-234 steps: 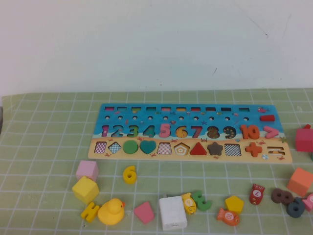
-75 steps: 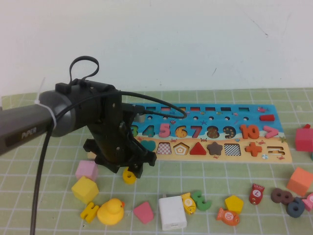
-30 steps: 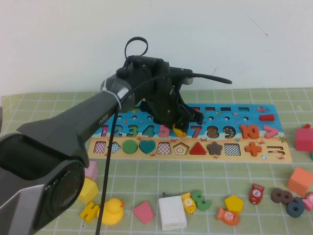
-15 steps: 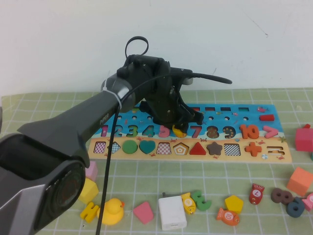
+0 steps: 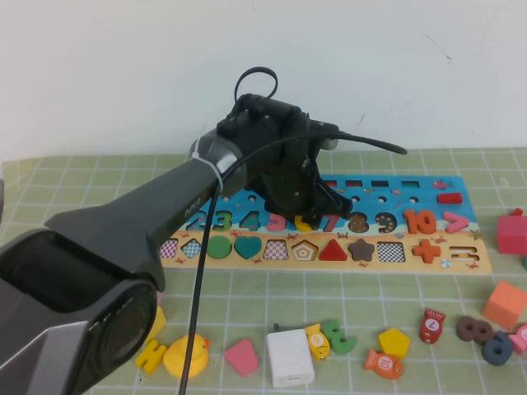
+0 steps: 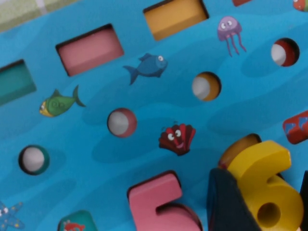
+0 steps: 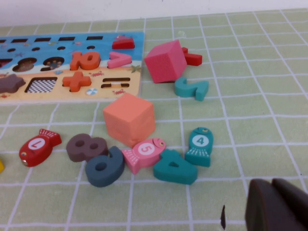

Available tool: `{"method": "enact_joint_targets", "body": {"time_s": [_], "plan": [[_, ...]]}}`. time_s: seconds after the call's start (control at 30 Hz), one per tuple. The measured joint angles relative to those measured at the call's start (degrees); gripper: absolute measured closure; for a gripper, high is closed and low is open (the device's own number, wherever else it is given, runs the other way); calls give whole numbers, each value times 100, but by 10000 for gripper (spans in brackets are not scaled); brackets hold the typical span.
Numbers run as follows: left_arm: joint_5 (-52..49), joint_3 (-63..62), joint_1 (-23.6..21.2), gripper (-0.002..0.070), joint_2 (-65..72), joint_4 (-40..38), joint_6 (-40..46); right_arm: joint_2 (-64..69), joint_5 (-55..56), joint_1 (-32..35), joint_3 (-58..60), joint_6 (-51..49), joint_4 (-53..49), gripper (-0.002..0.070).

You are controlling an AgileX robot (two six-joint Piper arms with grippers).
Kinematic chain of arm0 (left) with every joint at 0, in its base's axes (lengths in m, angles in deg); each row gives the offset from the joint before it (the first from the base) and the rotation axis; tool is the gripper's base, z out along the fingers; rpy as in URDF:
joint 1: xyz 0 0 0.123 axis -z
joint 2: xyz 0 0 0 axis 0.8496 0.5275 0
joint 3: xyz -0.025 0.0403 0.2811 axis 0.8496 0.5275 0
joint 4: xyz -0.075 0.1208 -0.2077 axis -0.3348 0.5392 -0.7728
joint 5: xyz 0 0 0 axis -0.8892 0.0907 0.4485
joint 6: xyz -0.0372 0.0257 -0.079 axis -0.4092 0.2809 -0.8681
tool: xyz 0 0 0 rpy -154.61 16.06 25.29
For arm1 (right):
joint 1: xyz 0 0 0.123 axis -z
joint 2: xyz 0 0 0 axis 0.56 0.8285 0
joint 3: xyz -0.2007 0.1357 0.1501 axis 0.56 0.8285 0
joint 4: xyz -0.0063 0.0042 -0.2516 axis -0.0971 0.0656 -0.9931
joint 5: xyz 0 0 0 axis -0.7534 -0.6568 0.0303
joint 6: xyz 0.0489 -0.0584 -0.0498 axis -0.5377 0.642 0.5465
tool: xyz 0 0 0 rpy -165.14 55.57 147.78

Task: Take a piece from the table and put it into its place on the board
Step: Place the "number 6" into the hole of the number 6

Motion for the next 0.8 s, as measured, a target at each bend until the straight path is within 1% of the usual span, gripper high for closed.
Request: {"method": "enact_joint_targets", "body": {"time_s": [0.3, 0.5, 0.57, 0.7, 0.8], "plan": [[13, 0, 0, 409, 0, 32, -389, 0, 0, 0, 0, 0, 0, 679], [3, -3, 0, 408, 0, 70, -436, 0, 0, 0, 0, 0, 0, 679], [-6, -3, 0, 387, 0, 84, -436, 0, 0, 0, 0, 0, 0, 679], [-31, -12, 0, 277, 0, 93, -436, 0, 0, 0, 0, 0, 0, 679], [-98, -81, 27, 231, 12, 83, -412, 0, 0, 0, 0, 0, 0, 679]]}}
